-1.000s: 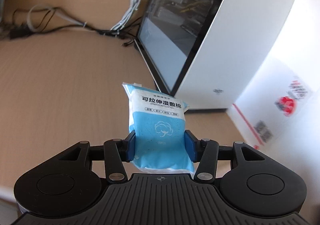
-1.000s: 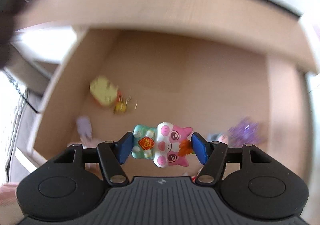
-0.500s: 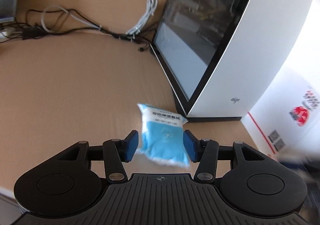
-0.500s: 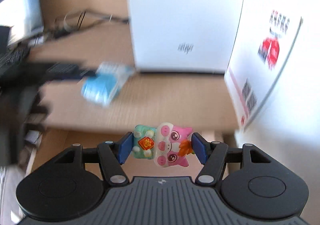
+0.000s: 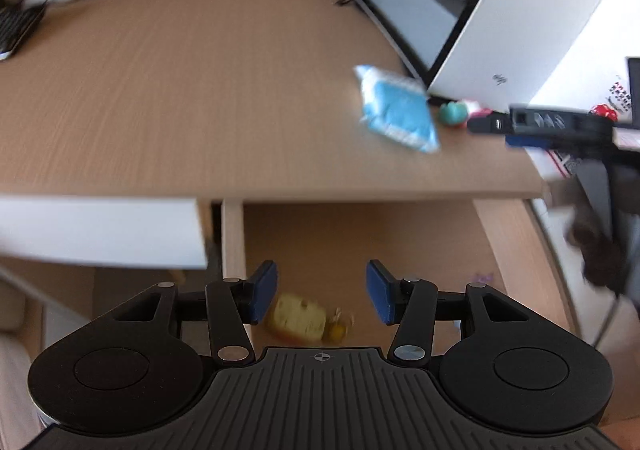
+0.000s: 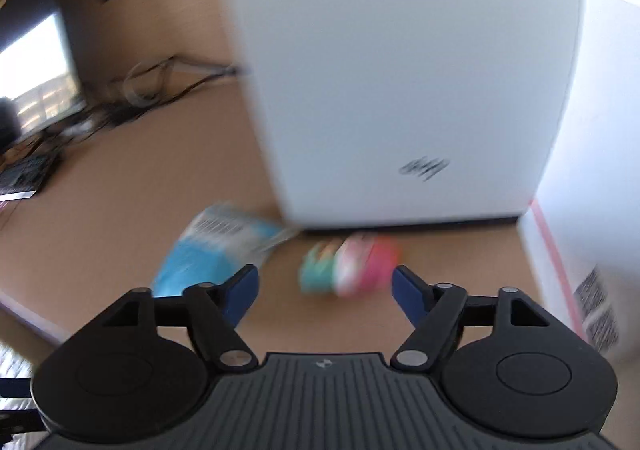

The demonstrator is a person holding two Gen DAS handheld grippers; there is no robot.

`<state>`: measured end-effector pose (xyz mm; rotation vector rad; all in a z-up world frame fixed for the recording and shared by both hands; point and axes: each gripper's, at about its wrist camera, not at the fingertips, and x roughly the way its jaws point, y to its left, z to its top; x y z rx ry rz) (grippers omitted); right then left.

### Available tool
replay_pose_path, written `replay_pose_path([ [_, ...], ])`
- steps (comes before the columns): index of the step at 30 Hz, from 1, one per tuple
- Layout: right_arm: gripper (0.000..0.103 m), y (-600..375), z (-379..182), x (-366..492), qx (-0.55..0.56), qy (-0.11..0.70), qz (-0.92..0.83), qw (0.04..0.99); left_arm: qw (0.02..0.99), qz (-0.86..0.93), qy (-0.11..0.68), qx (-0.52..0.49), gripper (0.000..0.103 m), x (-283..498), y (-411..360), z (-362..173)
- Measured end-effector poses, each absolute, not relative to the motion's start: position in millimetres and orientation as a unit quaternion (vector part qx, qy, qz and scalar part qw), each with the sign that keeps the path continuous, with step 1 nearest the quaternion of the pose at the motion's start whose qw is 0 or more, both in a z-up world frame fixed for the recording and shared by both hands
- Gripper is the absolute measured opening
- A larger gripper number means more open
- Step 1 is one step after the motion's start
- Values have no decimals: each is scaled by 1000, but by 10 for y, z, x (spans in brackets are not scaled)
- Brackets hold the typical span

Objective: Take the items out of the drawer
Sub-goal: 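Set the pig toy on the desktop, then grasp the white lace cloth with the right gripper, then grasp the yellow keychain with the left gripper while the right gripper lifts the lace cloth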

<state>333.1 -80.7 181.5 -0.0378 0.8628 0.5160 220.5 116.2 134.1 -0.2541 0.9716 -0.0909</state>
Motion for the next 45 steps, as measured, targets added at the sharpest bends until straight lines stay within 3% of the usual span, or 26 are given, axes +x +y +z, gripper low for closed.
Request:
replay_pose_path([
  [5, 82, -436, 1282, 2777, 14, 575, 349, 740, 873, 9, 462, -157, 54, 2012, 1320, 1276],
  [8, 82, -155, 806, 2497, -21, 653, 369, 661, 876, 27, 446, -178, 54, 1898, 1439, 1321],
  [16, 82, 230, 246, 2012, -101, 728, 368, 569, 879, 43, 437, -188, 53, 1630, 1550, 1376],
  [17, 75, 267, 210, 1960, -118, 727, 367, 568, 878, 43, 439, -188, 53, 1602, 1553, 1369],
  [18, 58, 291, 190, 1913, -136, 723, 366, 570, 877, 44, 441, -188, 53, 1582, 1552, 1364],
  [19, 56, 299, 187, 1878, -145, 720, 370, 569, 876, 44, 443, -188, 53, 1559, 1556, 1361],
  [21, 37, 254, 255, 1862, -140, 711, 378, 576, 876, 42, 443, -188, 53, 1540, 1547, 1345],
  [22, 33, 216, 309, 1875, -140, 701, 378, 589, 875, 39, 444, -188, 53, 1532, 1545, 1339],
  [23, 21, 162, 369, 1906, -143, 685, 372, 610, 875, 35, 445, -187, 53, 1530, 1538, 1331],
  [24, 17, 101, 418, 1950, -154, 666, 359, 635, 875, 31, 447, -185, 53, 1538, 1523, 1317],
  [27, 17, -189, 514, 2177, -164, 624, 295, 704, 871, 7, 460, -171, 53, 1579, 1446, 1276],
  [32, 17, -856, 781, 2493, -73, 611, 234, 753, 865, -53, 488, -106, 53, 1765, 1148, 1187],
  [38, 17, -1382, 1091, 2390, 3, 574, 207, 792, 848, -111, 517, 25, 53, 2236, 684, 983],
  [45, 17, -1458, 1145, 2228, 26, 534, 193, 823, 814, -81, 570, 77, 54, 2666, 445, 581],
])
